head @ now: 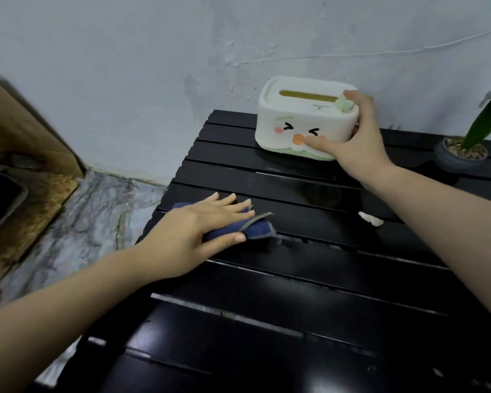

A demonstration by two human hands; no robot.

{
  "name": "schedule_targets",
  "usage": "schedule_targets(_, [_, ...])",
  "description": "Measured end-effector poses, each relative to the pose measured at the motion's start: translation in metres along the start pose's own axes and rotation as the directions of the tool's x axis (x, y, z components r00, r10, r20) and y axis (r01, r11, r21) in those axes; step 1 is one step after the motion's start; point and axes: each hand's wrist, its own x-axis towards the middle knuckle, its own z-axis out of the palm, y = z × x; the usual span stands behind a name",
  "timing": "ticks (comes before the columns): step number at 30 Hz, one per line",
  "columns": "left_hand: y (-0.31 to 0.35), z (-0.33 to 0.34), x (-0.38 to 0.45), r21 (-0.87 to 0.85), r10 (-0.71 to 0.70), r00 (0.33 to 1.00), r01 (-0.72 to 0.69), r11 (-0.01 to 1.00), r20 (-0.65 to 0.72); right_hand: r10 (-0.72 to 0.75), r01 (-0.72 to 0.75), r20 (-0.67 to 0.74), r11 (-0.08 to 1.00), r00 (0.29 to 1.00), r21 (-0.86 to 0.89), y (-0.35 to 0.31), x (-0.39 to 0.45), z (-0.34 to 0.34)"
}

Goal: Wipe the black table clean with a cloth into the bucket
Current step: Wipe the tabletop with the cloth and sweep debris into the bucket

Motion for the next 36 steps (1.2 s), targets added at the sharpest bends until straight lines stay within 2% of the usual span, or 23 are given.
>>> schedule_targets(2, [0.007, -0.003, 0.001, -0.104, -0.075, 0.997, 0.073, 0.992, -0.014, 0.017, -0.017, -0.007, 1.0, 1.0, 0.014, -0.004, -0.002, 0.002])
schedule_targets(5, [0.012, -0.017, 0.011, -0.365, -0.244, 0.968, 0.205, 0.908, -0.063, 0.05, -0.049, -0.078, 0.999, 0.996, 0.015, -0.021, -0.027, 0.004])
schedule_targets(7, [0.005, -0.029, 0.021, -0.438, -0.315, 0.939, 0.228, 0.869, -0.136, 0.078, -0.077, -0.101, 0.997, 0.992, 0.018, -0.03, -0.058, 0.003])
schedule_targets(11, [-0.022, -0.052, 0.035, -0.388, -0.426, 0.876, 0.319, 0.864, -0.228, 0.115, -0.119, -0.034, 0.985, 0.993, -0.125, -0.044, -0.142, -0.02])
schedule_targets(13, [-0.037, -0.048, 0.036, -0.317, -0.442, 0.882, 0.377, 0.87, -0.163, 0.141, -0.133, 0.013, 0.961, 0.99, -0.242, -0.046, -0.188, -0.035])
schedule_targets(15, [-0.048, -0.035, 0.031, -0.156, -0.419, 0.902, 0.401, 0.902, -0.106, 0.179, -0.162, 0.013, 0.918, 0.984, -0.363, -0.048, -0.229, -0.05])
schedule_targets(17, [-0.047, -0.022, 0.023, -0.023, -0.384, 0.913, 0.385, 0.923, -0.135, 0.214, -0.197, -0.016, 0.865, 0.977, -0.462, -0.048, -0.262, -0.065])
schedule_targets(20, [-0.025, -0.01, 0.006, 0.046, -0.358, 0.918, 0.37, 0.928, -0.171, 0.284, -0.272, -0.061, 0.801, 0.957, -0.534, -0.051, -0.304, -0.085])
schedule_targets(22, [0.004, -0.001, -0.013, 0.068, -0.326, 0.934, 0.338, 0.939, -0.146, 0.315, -0.309, -0.09, 0.765, 0.945, -0.566, -0.054, -0.325, -0.095])
schedule_targets(25, [0.053, 0.011, -0.047, 0.071, -0.175, 0.983, 0.179, 0.981, -0.053, 0.327, -0.341, -0.139, 0.717, 0.935, -0.608, -0.059, -0.347, -0.108])
schedule_targets(28, [0.079, 0.012, -0.069, -0.007, -0.094, 0.995, 0.094, 0.996, 0.021, 0.338, -0.351, -0.148, 0.688, 0.929, -0.635, -0.059, -0.362, -0.117])
schedule_targets(29, [0.084, 0.009, -0.07, -0.056, -0.119, 0.992, 0.12, 0.991, 0.028, 0.34, -0.347, -0.14, 0.689, 0.93, -0.636, -0.059, -0.365, -0.119])
schedule_targets(31, [0.086, 0.001, -0.061, -0.134, -0.235, 0.971, 0.227, 0.965, -0.049, 0.333, -0.335, -0.122, 0.714, 0.935, -0.614, -0.059, -0.367, -0.122])
schedule_targets(34, [0.075, -0.013, -0.026, -0.22, -0.451, 0.86, 0.404, 0.888, -0.238, 0.332, -0.336, -0.117, 0.746, 0.936, -0.575, -0.058, -0.369, -0.13])
schedule_targets(36, [0.07, -0.015, -0.004, -0.263, -0.524, 0.824, 0.467, 0.844, -0.218, 0.323, -0.328, -0.121, 0.726, 0.939, -0.604, -0.057, -0.375, -0.138])
